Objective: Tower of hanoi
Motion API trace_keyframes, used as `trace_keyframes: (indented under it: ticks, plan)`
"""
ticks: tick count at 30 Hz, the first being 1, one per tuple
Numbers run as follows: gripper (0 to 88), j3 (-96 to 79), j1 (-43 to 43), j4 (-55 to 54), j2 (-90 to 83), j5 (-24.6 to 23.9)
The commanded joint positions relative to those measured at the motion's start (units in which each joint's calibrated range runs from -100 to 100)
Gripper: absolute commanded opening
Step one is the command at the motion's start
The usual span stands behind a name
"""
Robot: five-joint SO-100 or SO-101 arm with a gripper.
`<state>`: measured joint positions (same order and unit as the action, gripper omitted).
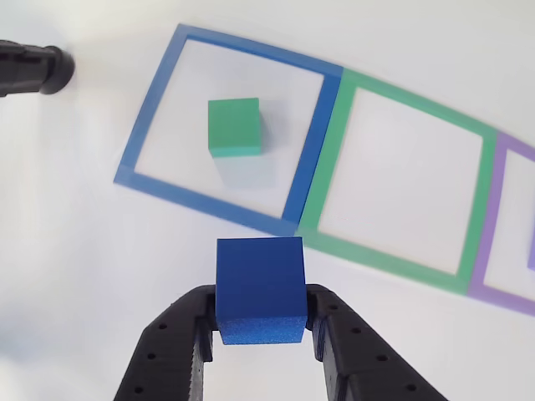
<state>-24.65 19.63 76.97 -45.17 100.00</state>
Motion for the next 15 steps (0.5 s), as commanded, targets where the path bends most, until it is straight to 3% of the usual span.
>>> trace_keyframes:
  ticks: [1, 6, 15]
  plan:
    - [3.2, -15.7, -0.7, -20.4, -3.1, 0.0]
    - [3.4, -31.1, 0.5, -42.4, -2.7, 0.0]
    - [3.3, -41.5, 2.4, -72.4, 9.2, 0.0]
